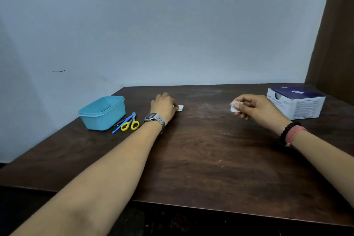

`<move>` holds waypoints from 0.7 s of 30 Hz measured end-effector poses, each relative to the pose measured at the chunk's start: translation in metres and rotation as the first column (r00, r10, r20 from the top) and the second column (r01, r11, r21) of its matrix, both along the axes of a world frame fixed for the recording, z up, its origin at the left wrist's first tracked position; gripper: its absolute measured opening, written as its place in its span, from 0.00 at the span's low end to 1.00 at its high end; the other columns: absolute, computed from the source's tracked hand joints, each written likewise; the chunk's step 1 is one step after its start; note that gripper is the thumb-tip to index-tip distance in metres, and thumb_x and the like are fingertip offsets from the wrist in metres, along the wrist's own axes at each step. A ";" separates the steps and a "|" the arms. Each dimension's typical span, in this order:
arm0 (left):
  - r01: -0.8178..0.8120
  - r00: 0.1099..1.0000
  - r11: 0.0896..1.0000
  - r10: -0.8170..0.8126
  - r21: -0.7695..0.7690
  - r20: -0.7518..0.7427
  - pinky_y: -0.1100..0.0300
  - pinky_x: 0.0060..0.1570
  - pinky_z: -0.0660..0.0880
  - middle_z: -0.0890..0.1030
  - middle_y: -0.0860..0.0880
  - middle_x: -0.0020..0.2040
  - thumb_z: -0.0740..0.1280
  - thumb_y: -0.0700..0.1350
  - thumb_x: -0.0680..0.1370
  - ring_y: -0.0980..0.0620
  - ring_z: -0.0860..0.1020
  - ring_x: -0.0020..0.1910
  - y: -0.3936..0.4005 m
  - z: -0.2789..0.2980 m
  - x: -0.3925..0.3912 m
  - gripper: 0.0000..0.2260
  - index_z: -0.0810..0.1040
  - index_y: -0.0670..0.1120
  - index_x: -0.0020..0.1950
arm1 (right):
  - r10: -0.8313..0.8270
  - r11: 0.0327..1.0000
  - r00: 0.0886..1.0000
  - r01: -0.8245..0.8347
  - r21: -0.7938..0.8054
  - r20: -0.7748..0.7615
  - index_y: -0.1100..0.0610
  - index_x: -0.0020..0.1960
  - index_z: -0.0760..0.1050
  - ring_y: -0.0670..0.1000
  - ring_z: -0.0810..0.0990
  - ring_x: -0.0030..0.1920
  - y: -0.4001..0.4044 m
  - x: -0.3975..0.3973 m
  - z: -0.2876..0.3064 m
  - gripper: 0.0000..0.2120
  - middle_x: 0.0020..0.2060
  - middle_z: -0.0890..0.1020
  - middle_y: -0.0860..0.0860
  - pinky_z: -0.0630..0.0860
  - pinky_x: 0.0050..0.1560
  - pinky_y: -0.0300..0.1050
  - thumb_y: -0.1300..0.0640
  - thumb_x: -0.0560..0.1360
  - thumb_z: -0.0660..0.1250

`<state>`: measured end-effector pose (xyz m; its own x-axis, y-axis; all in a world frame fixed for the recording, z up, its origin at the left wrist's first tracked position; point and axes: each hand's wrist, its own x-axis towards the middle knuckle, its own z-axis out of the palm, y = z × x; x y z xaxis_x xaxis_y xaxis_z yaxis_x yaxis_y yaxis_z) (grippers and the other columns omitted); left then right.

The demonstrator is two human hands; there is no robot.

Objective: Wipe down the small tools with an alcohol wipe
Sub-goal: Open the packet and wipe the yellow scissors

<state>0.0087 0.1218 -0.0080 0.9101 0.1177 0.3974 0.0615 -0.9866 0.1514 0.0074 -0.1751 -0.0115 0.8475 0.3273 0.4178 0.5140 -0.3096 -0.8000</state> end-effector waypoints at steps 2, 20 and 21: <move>-0.001 1.000 1.000 0.001 0.024 -0.022 0.49 0.57 0.68 0.76 0.48 0.59 0.64 0.47 0.79 0.43 0.71 0.62 -0.002 0.003 -0.004 0.10 0.83 0.53 0.55 | 0.007 1.000 1.000 -0.007 -0.016 0.006 0.52 0.46 0.81 0.45 0.77 0.33 0.000 0.001 -0.001 0.06 0.34 0.84 0.51 0.75 0.38 0.42 0.58 0.78 0.66; -0.333 0.940 0.894 0.341 0.301 0.026 0.51 0.45 0.74 0.77 0.41 0.55 0.62 0.38 0.79 0.39 0.77 0.54 0.065 0.022 -0.085 0.07 0.76 0.41 0.56 | 0.050 0.996 0.998 -0.047 -0.076 0.030 0.52 0.46 0.81 0.45 0.78 0.33 0.004 -0.005 0.002 0.05 0.36 0.85 0.51 0.76 0.37 0.40 0.58 0.78 0.67; -0.340 0.936 0.886 0.351 0.316 0.023 0.51 0.45 0.74 0.77 0.41 0.55 0.61 0.37 0.80 0.39 0.77 0.54 0.064 0.022 -0.086 0.07 0.76 0.41 0.56 | 0.048 0.996 0.998 -0.045 -0.076 0.028 0.52 0.46 0.81 0.45 0.78 0.33 0.003 -0.005 0.002 0.05 0.36 0.85 0.51 0.76 0.37 0.40 0.58 0.78 0.67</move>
